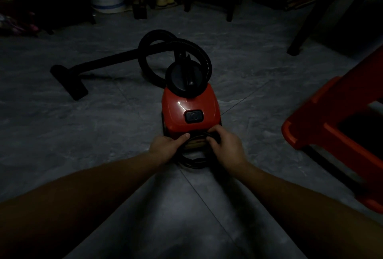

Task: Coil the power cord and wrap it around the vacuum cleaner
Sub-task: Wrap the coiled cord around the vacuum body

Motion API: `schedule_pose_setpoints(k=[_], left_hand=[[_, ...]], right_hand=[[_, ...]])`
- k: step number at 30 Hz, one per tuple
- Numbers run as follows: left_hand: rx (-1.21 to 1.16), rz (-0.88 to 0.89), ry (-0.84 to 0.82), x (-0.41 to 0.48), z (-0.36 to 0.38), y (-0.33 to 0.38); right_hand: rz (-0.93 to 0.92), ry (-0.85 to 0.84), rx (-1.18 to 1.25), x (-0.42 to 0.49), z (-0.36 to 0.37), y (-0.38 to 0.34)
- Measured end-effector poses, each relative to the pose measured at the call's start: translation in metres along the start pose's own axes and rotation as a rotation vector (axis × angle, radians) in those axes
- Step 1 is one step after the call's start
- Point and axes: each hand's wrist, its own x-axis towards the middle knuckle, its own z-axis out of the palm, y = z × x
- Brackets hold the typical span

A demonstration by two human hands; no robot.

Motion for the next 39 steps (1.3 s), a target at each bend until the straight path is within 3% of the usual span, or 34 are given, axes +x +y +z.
schedule_pose_setpoints(k=[6,18,24,31,39], left_hand=[[0.087,0.097,0.018,-0.002,0.000,-0.001],[0.052,0.065,0.002,-0.001,0.008,0.007],[0.068,0.121,-0.076,0.002,0.000,0.000],[0.011,0.151,-0.136,0.003,-0.001,-0.006],[0.021,0.090,-0.043,0.004,0.004,0.001]], right_hand=[[0.109,-0.001,0.067,0.007,0.001,0.000],[0.180,0.018,0.005,0.006,0.003,0.015],[0.185,-0.034,-0.046,0.011,-0.004,0.013],[0.219,-0.020,0.070,0.015,-0.007,0.006],[0.292,0.023,0.077,0.025,0.002,0.006]])
